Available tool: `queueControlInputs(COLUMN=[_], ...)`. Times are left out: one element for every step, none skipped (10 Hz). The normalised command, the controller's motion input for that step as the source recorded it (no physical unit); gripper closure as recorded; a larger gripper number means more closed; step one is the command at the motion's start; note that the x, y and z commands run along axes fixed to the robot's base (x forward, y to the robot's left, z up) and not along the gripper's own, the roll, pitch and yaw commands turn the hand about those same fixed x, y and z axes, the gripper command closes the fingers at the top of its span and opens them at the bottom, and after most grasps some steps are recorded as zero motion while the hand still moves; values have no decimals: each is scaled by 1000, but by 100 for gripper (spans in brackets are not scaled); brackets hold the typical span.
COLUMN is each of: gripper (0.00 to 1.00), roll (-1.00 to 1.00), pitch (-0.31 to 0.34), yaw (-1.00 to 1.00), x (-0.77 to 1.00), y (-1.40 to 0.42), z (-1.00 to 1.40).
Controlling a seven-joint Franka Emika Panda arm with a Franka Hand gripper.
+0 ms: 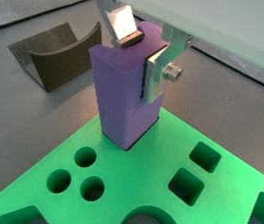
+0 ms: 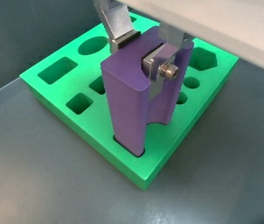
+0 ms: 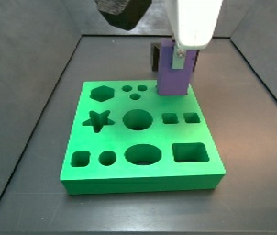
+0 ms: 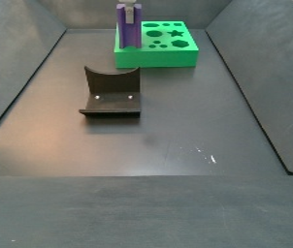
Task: Insert the arch object.
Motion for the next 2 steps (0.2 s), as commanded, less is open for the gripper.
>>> queueControlInputs(gripper=[100, 100], roll=[-24, 0], pitch=[0, 0], yaw=[0, 0], x=[0, 0], y=[0, 0], z=[-3, 0])
